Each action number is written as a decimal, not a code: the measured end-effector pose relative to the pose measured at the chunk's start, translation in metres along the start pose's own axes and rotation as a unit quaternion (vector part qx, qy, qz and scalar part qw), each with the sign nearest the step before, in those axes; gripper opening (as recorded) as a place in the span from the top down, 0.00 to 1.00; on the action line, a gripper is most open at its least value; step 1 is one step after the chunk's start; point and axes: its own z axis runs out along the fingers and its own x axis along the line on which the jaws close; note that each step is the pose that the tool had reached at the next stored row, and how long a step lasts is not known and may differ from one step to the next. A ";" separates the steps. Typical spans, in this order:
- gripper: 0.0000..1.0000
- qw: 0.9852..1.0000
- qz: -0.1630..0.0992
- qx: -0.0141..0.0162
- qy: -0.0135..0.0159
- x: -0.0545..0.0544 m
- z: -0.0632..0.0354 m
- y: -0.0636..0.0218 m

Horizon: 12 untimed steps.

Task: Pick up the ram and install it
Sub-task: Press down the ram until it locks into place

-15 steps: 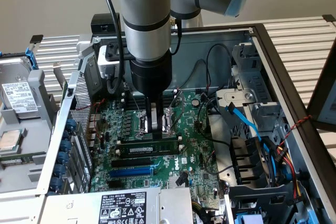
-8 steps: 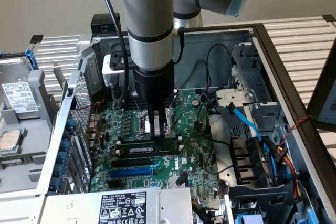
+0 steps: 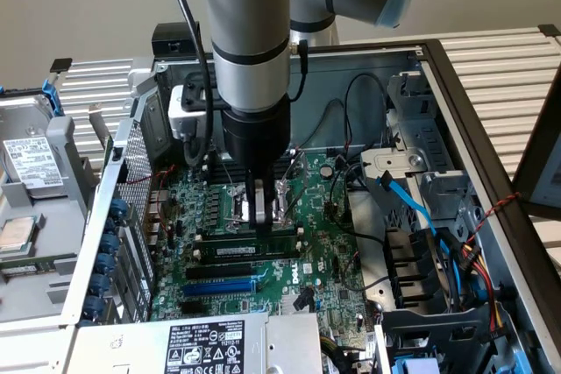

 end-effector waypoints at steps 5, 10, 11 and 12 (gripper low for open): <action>0.90 1.000 0.000 0.000 0.000 0.001 -0.0005 0.0224; 0.90 1.000 0.000 0.000 0.000 0.001 0.0045 0.0305; 0.90 1.000 0.000 0.000 0.000 0.001 0.0060 0.0305; 0.90 1.000 0.000 0.000 0.000 0.001 0.0075 0.0305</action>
